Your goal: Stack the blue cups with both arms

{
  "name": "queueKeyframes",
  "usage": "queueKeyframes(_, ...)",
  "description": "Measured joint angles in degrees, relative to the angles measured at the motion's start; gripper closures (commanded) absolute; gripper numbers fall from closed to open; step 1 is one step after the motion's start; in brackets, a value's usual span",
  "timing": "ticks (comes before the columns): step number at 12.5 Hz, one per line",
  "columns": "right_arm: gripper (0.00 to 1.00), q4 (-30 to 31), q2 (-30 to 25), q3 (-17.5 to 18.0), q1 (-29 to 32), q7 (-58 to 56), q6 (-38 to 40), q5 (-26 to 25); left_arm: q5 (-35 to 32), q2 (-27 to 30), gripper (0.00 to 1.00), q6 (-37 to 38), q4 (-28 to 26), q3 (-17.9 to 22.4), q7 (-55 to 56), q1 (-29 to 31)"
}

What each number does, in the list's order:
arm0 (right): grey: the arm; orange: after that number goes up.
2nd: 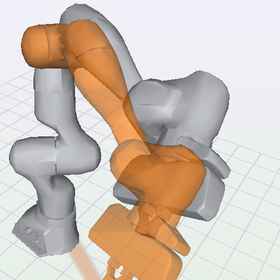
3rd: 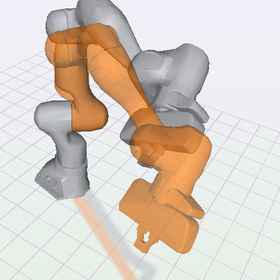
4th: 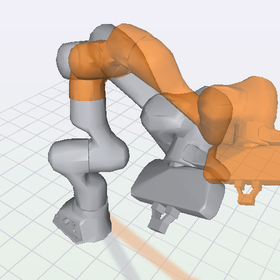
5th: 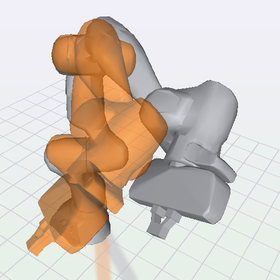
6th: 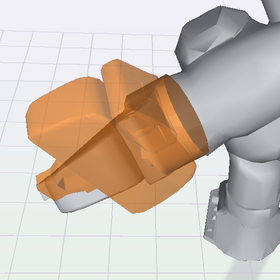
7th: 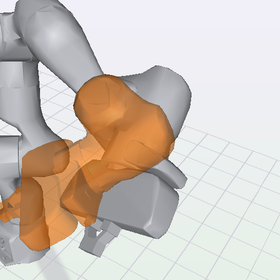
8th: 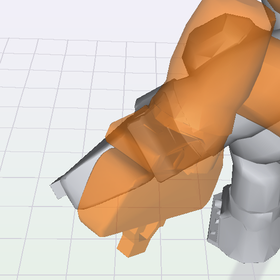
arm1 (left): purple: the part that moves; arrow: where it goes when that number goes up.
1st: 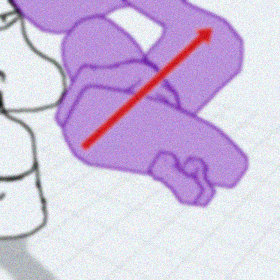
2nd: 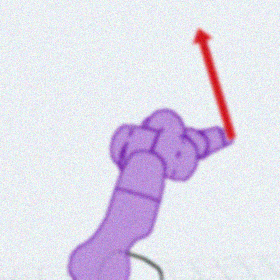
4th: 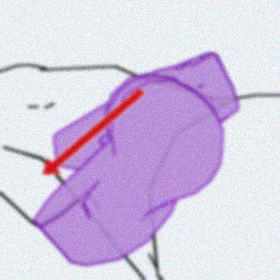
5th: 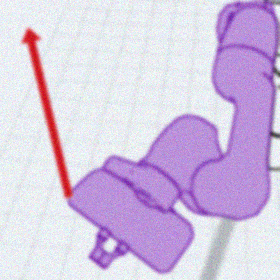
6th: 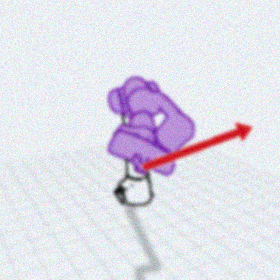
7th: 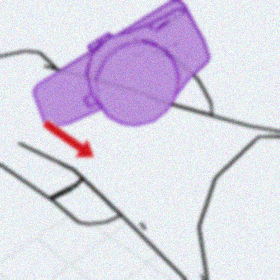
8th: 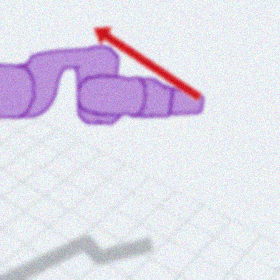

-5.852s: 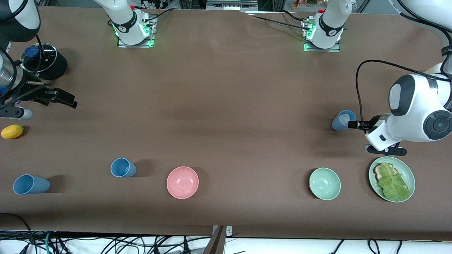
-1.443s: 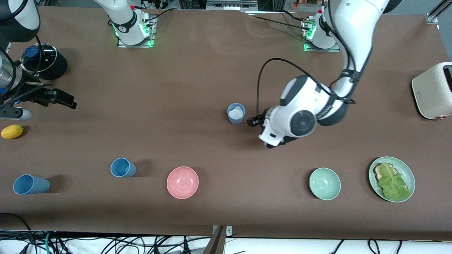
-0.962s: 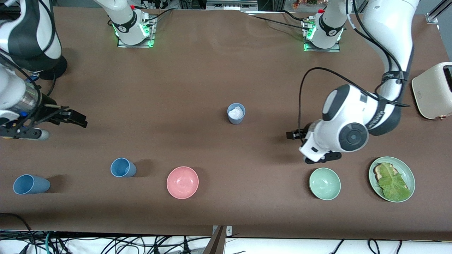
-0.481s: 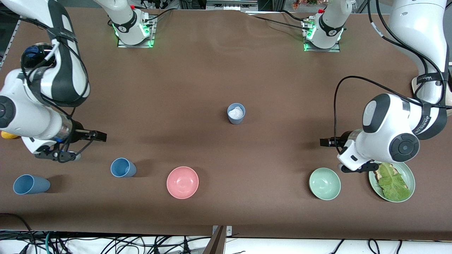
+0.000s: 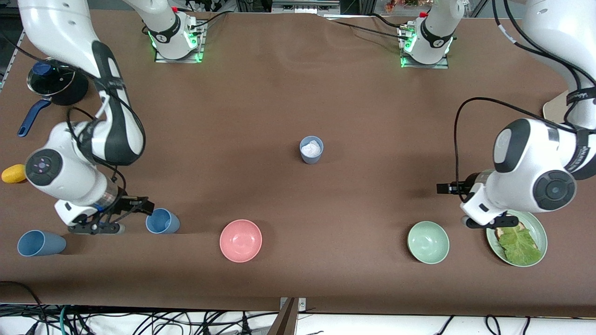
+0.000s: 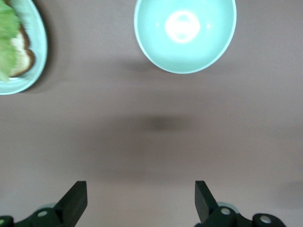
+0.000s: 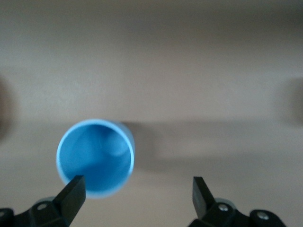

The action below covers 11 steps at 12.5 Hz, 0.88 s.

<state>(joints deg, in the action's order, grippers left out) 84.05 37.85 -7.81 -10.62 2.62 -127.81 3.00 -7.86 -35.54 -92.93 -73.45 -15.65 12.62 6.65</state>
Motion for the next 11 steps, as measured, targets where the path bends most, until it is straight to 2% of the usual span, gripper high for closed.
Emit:
queueKeyframes(2,0.01,-3.78,3.82,0.06,-0.27,-0.17,0.02,0.00,0.00,1.06,0.00,0.17,0.01,-0.01,-2.40,1.05)
queueKeyframes(4,0.01,-5.12,4.72,0.06,-0.27,-0.27,0.23,0.00,0.00,1.62,0.00,0.31,0.03,-0.10,-3.56,1.18)
queueKeyframes(7,0.13,-5.22,4.92,0.06,-0.25,-0.39,0.29,0.00,0.01,3.37,0.00,0.71,0.04,0.03,-4.64,1.13)
queueKeyframes(9,0.27,-5.22,5.43,0.05,-0.20,-0.40,0.30,0.00,0.95,5.60,0.00,1.10,-0.03,2.46,-5.61,-0.09)
queueKeyframes(11,0.62,-5.22,5.89,0.05,-0.17,-0.40,0.35,0.01,5.65,8.48,0.00,1.87,-0.88,11.30,-6.36,-6.68)
